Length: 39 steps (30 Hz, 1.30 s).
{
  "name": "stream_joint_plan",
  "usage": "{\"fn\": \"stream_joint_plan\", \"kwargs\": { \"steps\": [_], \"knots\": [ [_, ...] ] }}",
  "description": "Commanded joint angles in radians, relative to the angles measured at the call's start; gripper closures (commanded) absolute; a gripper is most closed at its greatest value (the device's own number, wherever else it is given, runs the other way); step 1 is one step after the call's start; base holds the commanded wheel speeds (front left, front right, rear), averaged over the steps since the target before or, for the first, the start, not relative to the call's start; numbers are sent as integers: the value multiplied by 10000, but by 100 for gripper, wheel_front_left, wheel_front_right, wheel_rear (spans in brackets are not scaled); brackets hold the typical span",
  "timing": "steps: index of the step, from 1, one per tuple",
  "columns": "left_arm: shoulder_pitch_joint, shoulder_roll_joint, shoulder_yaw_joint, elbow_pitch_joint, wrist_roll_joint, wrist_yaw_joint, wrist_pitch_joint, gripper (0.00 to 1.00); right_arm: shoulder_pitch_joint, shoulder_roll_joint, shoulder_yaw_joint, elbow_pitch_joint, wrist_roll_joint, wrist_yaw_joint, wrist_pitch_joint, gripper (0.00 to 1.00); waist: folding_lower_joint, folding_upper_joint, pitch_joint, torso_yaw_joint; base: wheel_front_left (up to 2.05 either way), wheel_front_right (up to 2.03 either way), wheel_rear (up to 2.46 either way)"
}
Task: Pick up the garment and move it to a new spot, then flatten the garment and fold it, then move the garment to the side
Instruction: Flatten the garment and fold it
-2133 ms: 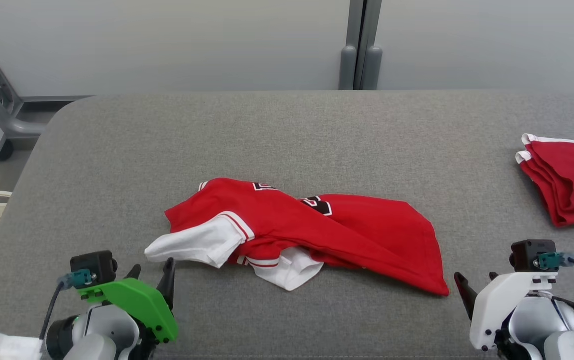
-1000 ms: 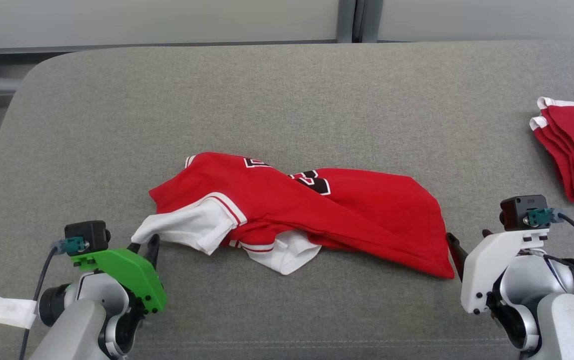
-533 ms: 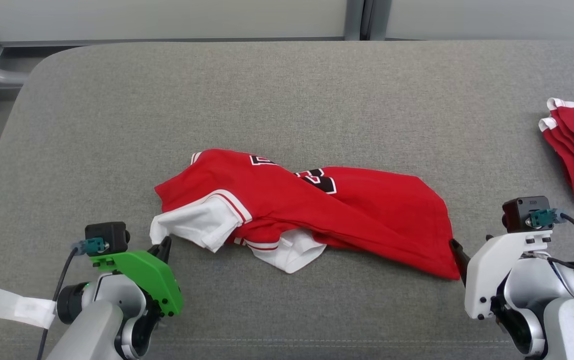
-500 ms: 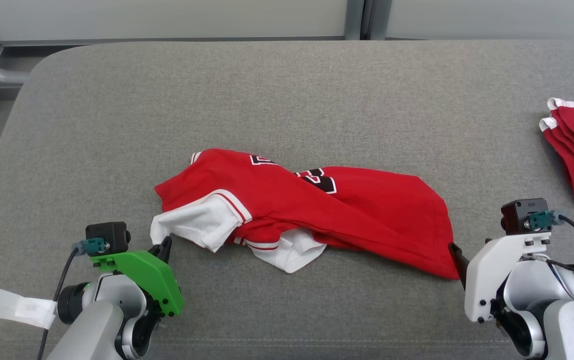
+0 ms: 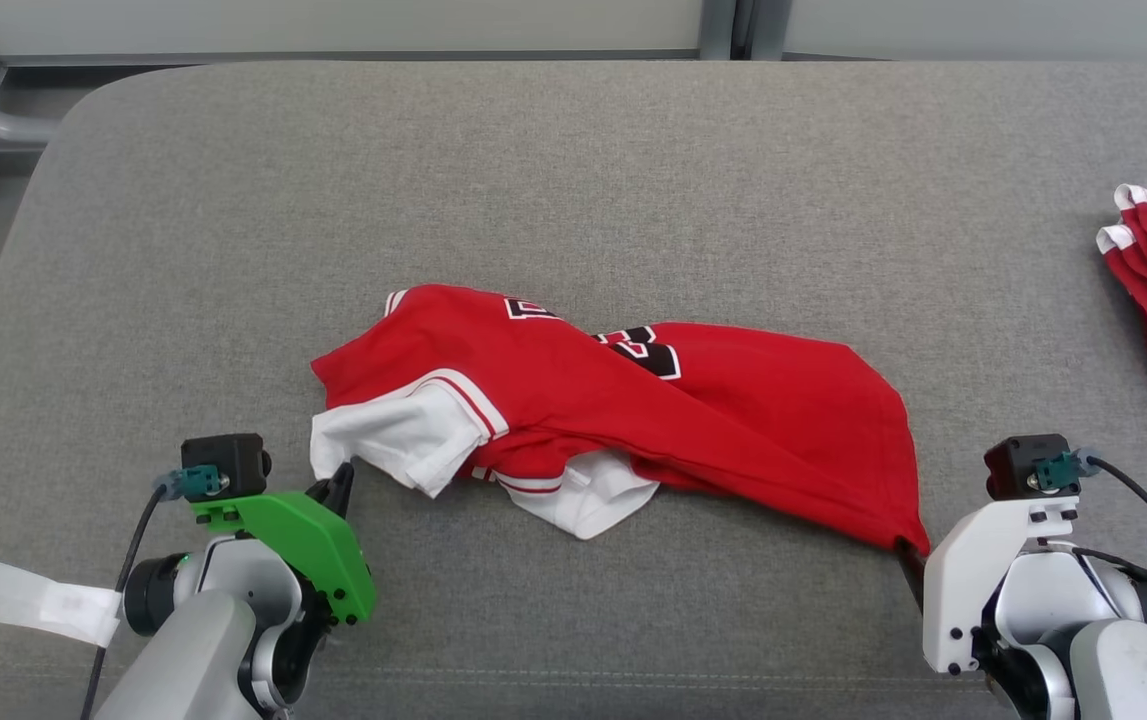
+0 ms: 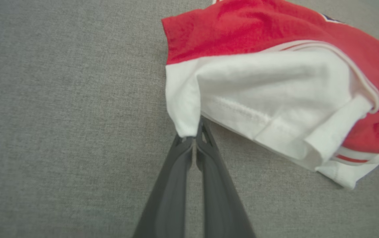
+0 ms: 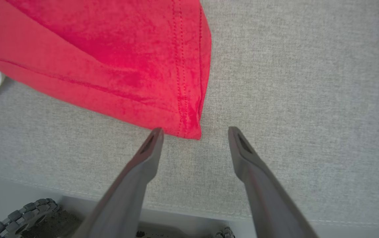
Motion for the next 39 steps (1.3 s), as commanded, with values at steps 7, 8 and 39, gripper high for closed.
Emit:
{"fn": "stream_joint_plan", "kwargs": {
  "steps": [7,8,39],
  "knots": [
    [-308,-78,-66,150,-2,-119,-90,97,-350,-29,-130,693,-87,-1,-511,0,0,0,190,85,0,0,0],
    [-318,-85,-72,169,-8,-126,-96,95,-385,-29,-142,767,-82,-1,-536,6,0,0,202,89,0,0,0],
    [-386,-25,-201,410,-110,-87,-193,87,-941,-29,-172,1972,96,-1,-1084,63,0,0,160,192,0,0,0]
  ]
}}
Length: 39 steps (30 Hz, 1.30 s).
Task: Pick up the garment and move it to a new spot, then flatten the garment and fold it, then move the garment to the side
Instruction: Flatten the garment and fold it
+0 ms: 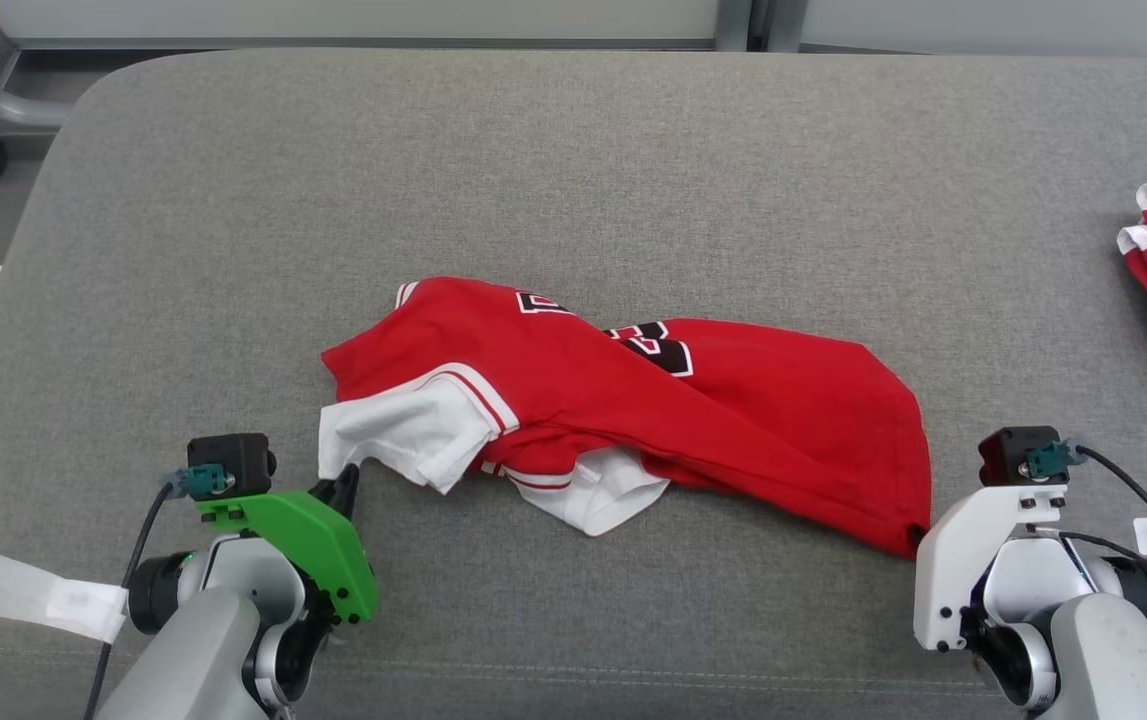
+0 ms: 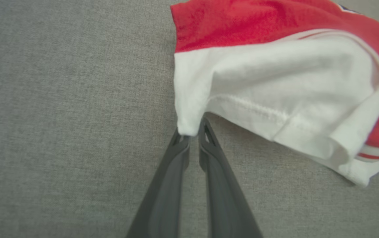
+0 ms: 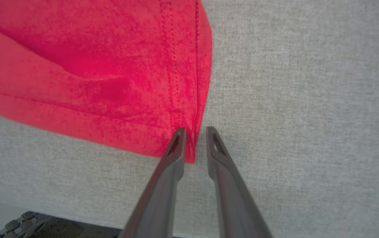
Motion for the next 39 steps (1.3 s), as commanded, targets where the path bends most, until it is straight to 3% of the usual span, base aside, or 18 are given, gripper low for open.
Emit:
{"fn": "stream_joint_plan", "kwargs": {
  "steps": [1,8,9,10,11,17,22,28,39],
  "knots": [
    [-167,51,9,-15,-24,48,-38,87,-107,-29,50,59,48,-1,-61,62,0,0,8,9,0,0,0],
    [-187,62,-11,-30,-58,87,3,85,-204,-31,148,222,134,-1,-105,71,0,0,18,35,0,0,0],
    [-189,63,-13,-33,-62,87,7,85,-198,-28,181,243,149,-1,-88,80,0,0,18,37,0,0,0],
    [-182,60,-22,-37,-71,97,13,85,-196,-29,205,258,178,-1,-76,95,0,0,17,37,0,0,0],
    [-177,60,-26,-42,-76,109,20,85,-200,-31,214,268,193,-1,-71,100,0,0,17,36,0,0,0],
    [-160,87,-39,-48,-113,132,6,88,-231,-32,178,215,155,-1,-184,100,0,0,-8,4,0,0,0],
    [-110,105,-18,-70,-128,131,-97,100,-132,-31,106,-21,130,-1,-256,100,0,0,-111,-35,0,0,0],
    [-10,146,88,-219,-161,129,-396,100,-5,-32,125,-326,312,-1,-309,100,0,0,-288,-93,0,0,0],
    [-229,118,818,-1543,-405,210,-1753,100,-634,-31,-662,-822,1506,-1,-1531,100,0,0,-834,-150,0,0,0]
  ]
}}
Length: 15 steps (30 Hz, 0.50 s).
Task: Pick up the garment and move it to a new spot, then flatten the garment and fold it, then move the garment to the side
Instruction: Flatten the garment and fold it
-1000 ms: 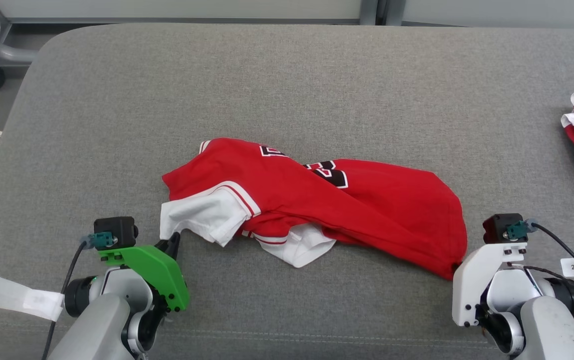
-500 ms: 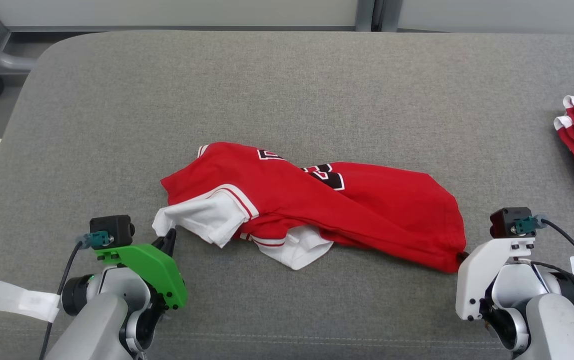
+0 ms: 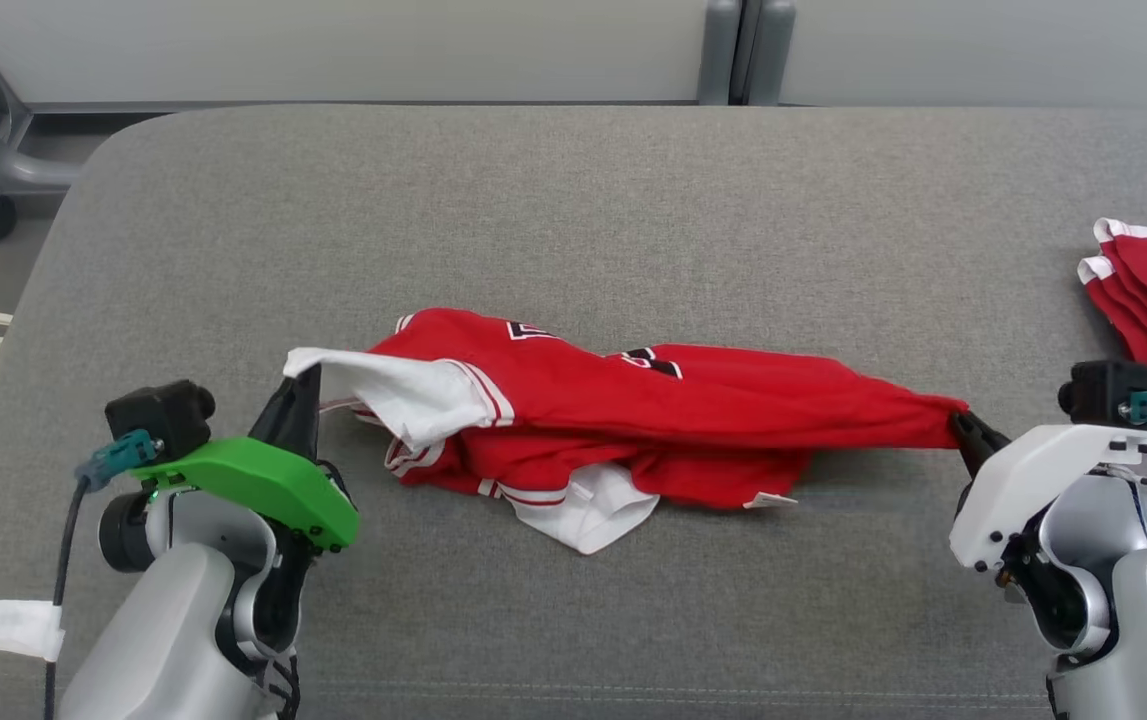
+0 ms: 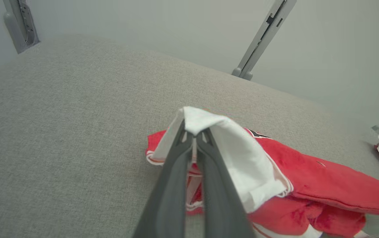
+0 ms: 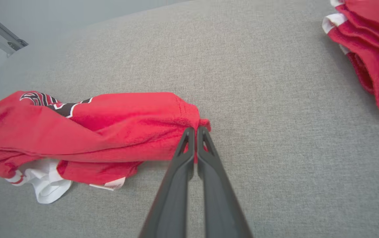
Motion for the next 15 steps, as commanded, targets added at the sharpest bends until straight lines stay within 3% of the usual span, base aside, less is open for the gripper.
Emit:
{"fn": "stream_joint_plan", "kwargs": {
  "steps": [1,9,15],
  "knots": [
    [-234,-2,177,-238,-153,77,-190,100,-205,-34,-151,7,221,-1,-210,100,0,-1,-175,-25,0,0,0],
    [-488,40,543,-1253,-81,337,-661,100,-878,-34,-414,179,1174,-1,-892,100,0,-1,-641,-208,0,0,0],
    [-1029,68,601,-1708,-43,513,-455,100,-1778,-33,-112,252,1705,1,-1064,100,0,-1,-883,-456,0,0,0]
  ]
}}
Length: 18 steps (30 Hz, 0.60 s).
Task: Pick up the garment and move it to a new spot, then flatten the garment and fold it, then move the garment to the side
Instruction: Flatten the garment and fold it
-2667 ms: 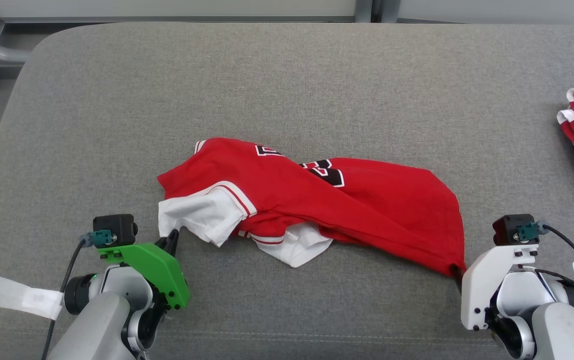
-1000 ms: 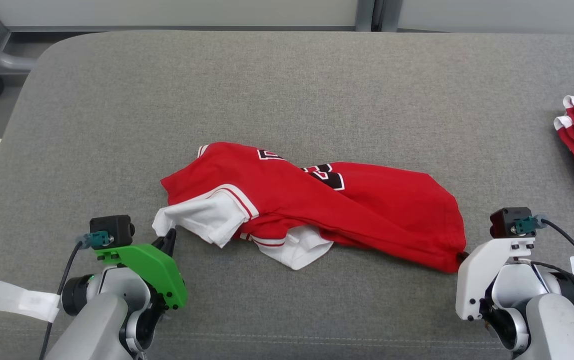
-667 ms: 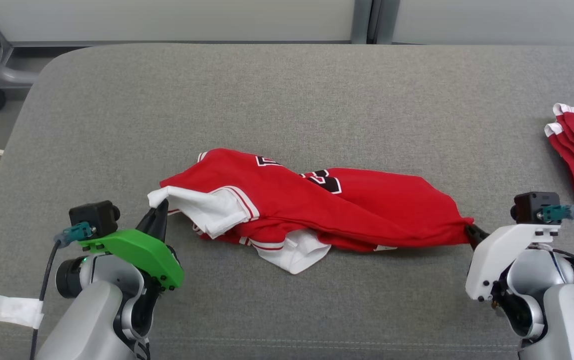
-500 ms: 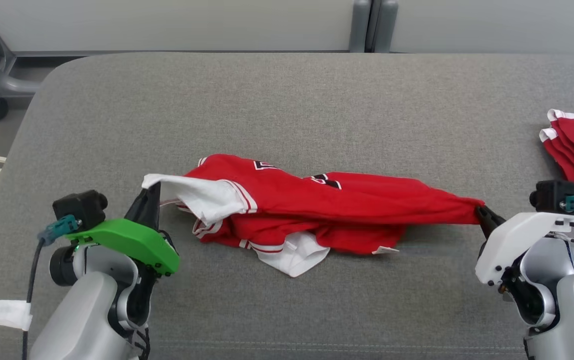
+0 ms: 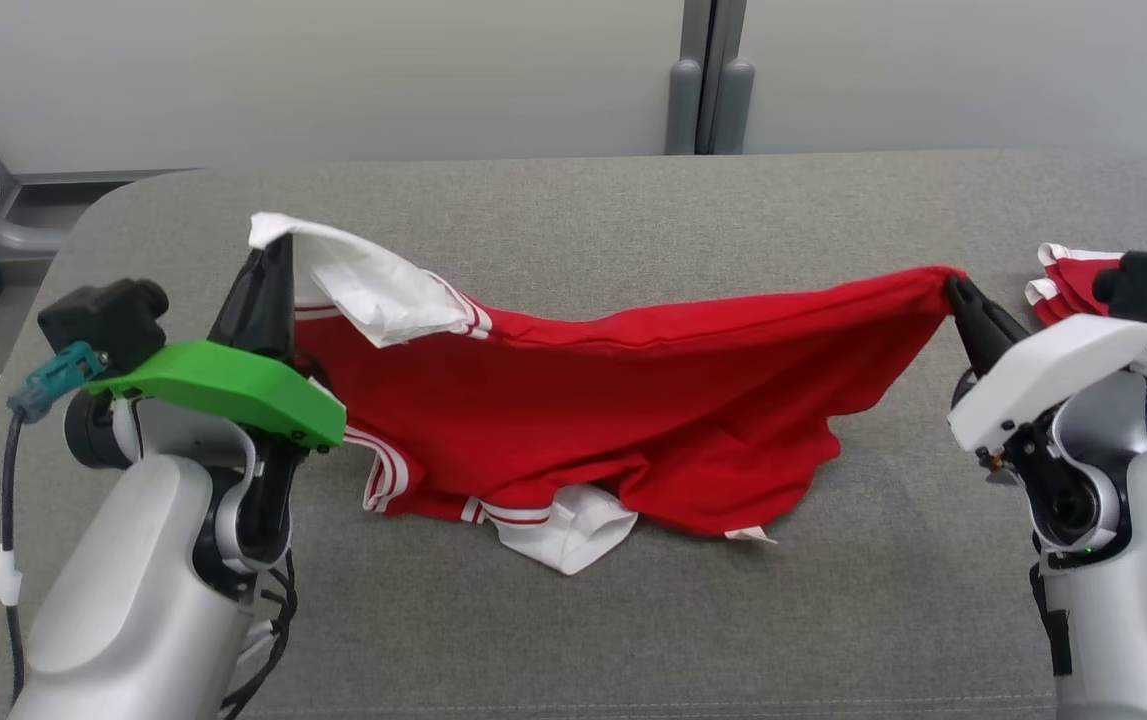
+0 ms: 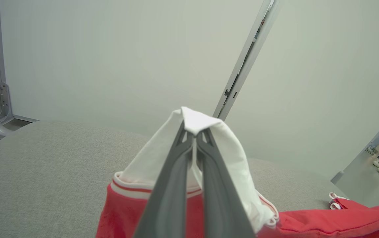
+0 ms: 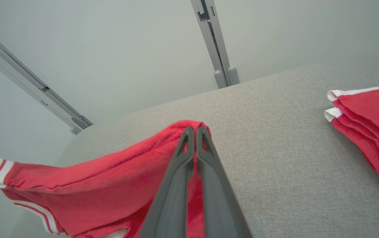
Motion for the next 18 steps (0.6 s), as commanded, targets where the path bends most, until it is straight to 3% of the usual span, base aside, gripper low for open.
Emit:
{"fn": "stream_joint_plan", "kwargs": {
  "steps": [1,10,18],
  "knots": [
    [-265,52,45,-64,136,121,-31,100,-240,-33,42,-45,4,1,-10,100,0,-1,-102,-107,0,0,0],
    [-1751,-235,128,65,342,509,72,100,-1830,-33,533,297,322,1,209,100,0,-1,-261,-362,0,0,0],
    [-3089,-338,262,861,353,462,160,100,-3341,-31,417,1681,599,1,-89,100,0,-1,-303,-627,0,0,0]
  ]
}}
